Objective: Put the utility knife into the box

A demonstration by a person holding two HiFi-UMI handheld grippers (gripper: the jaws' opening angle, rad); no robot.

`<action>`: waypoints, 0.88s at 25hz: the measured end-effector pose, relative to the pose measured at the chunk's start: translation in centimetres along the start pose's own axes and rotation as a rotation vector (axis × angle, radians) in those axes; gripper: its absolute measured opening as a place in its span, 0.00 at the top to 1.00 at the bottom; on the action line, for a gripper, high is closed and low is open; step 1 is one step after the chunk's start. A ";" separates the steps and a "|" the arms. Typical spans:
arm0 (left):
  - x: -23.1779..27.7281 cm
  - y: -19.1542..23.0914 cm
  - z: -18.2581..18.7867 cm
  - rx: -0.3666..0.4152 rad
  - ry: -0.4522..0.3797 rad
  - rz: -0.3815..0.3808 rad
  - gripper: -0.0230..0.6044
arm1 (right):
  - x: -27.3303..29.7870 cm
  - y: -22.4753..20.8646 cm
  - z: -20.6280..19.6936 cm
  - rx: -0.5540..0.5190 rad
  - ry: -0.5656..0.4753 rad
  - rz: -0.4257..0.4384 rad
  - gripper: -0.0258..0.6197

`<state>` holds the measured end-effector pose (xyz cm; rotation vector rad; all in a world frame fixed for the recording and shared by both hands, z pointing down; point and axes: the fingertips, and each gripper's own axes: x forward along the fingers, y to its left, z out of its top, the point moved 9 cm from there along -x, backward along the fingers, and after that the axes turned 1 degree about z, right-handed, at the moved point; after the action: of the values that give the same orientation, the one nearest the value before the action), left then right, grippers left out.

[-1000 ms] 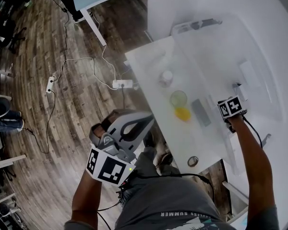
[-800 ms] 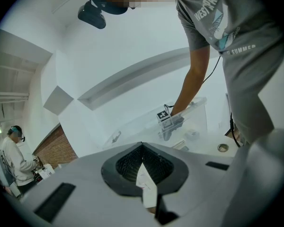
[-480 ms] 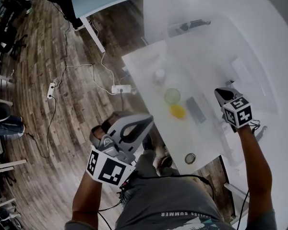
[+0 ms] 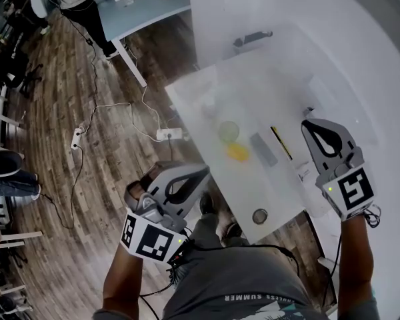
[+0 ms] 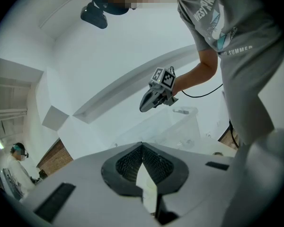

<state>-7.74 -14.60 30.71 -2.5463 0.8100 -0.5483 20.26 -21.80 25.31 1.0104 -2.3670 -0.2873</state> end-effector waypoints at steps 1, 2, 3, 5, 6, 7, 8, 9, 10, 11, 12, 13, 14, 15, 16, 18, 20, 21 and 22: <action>-0.1 -0.3 0.5 0.007 -0.001 0.001 0.95 | -0.9 0.8 0.9 -0.018 -0.036 0.014 0.94; -0.1 -0.6 1.0 0.014 -0.003 0.002 0.95 | -1.9 1.6 1.6 -0.032 -0.062 0.027 0.94; -0.2 -1.0 1.6 0.021 -0.004 0.003 0.95 | -2.8 2.4 2.1 -0.045 -0.079 0.038 0.94; -0.3 -1.7 2.6 0.034 -0.006 0.005 0.95 | -4.6 3.8 2.6 -0.090 -0.079 0.058 0.95; -0.3 -2.1 3.1 0.040 -0.006 0.005 0.95 | -5.5 4.4 2.7 -0.122 -0.066 0.070 0.95; -0.4 -2.5 3.5 0.045 -0.004 0.005 0.95 | -6.3 5.0 2.7 -0.148 -0.053 0.081 0.95; -0.4 -2.9 4.0 0.050 -0.003 0.004 0.95 | -7.1 5.6 2.7 -0.166 -0.044 0.091 0.95; -0.5 -3.4 4.4 0.056 -0.002 0.003 0.95 | -7.8 6.2 2.7 -0.176 -0.040 0.097 0.95; -0.5 -3.8 4.9 0.062 -0.002 0.002 0.95 | -8.5 6.7 2.7 -0.183 -0.041 0.101 0.95; -0.6 -4.3 5.3 0.066 -0.002 0.001 0.95 | -9.2 7.2 2.7 -0.187 -0.045 0.104 0.95; -0.7 -4.8 5.8 0.070 -0.002 0.000 0.95 | -9.8 7.7 2.6 -0.188 -0.050 0.108 0.95; -0.7 -5.4 6.2 0.073 -0.001 -0.001 0.95 | -10.5 8.2 2.5 -0.185 -0.057 0.113 0.95; -0.7 -6.0 6.7 0.076 -0.001 -0.002 0.95 | -11.2 8.6 2.4 -0.182 -0.065 0.119 0.95; -0.7 -6.5 7.1 0.079 0.000 -0.004 0.95 | -11.8 9.0 2.3 -0.179 -0.074 0.124 0.95; -0.6 -7.0 7.4 0.084 0.001 -0.006 0.95 | -12.3 9.4 2.1 -0.177 -0.085 0.128 0.95; -0.6 -8.0 8.2 0.095 0.002 -0.014 0.95 | -13.3 10.1 1.9 -0.173 -0.105 0.131 0.95; -0.6 -8.8 9.0 0.106 0.002 -0.023 0.95 | -14.3 10.7 1.8 -0.167 -0.122 0.132 0.95; -0.5 -9.2 9.3 0.111 0.002 -0.027 0.95 | -14.8 11.0 1.7 -0.163 -0.129 0.131 0.95; -0.5 -9.6 9.7 0.117 0.002 -0.032 0.95 | -15.4 11.2 1.7 -0.157 -0.135 0.131 0.95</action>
<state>0.90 -4.57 27.15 -2.4555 0.7170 -0.5908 21.33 -2.96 22.20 0.7814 -2.4738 -0.4970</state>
